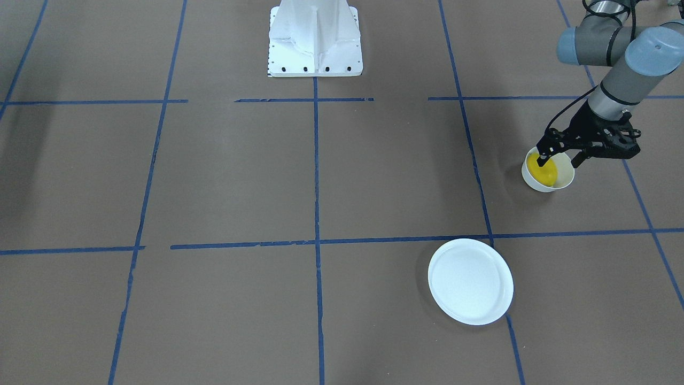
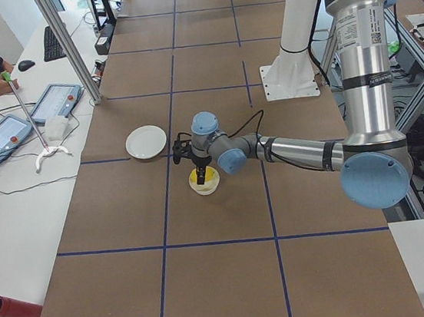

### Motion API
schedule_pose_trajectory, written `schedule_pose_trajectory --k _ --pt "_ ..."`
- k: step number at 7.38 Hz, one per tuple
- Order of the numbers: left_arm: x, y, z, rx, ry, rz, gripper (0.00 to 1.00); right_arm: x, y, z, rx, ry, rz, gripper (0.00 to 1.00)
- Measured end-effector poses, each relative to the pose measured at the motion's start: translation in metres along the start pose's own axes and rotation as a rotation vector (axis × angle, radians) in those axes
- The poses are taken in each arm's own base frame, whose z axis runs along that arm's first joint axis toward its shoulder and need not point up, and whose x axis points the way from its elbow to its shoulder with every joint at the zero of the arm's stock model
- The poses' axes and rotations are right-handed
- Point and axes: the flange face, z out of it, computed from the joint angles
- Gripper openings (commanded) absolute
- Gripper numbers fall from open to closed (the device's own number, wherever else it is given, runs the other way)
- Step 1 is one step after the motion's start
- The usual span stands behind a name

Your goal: Move lemon from plate to bowl

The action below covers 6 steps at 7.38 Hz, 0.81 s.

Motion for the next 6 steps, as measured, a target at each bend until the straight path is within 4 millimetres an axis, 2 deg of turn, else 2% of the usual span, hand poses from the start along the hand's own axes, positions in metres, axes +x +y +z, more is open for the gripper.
schedule_pose_trajectory --k 2,3,4,6 --pt "-0.012 0.005 -0.005 -0.009 -0.004 0.058 1.0 0.0 0.0 0.0 0.0 0.0 0.0 1.0" --pt "-0.036 0.006 -0.016 -0.019 0.0 0.115 1.0 0.0 0.0 0.0 0.0 0.0 0.0 1.0" --pt "-0.076 0.002 -0.036 -0.024 0.014 0.157 1.0 0.0 0.0 0.0 0.0 0.0 0.0 1.0" --pt "-0.188 0.002 -0.078 -0.01 0.014 0.215 1.0 0.0 0.0 0.0 0.0 0.0 0.0 1.0"
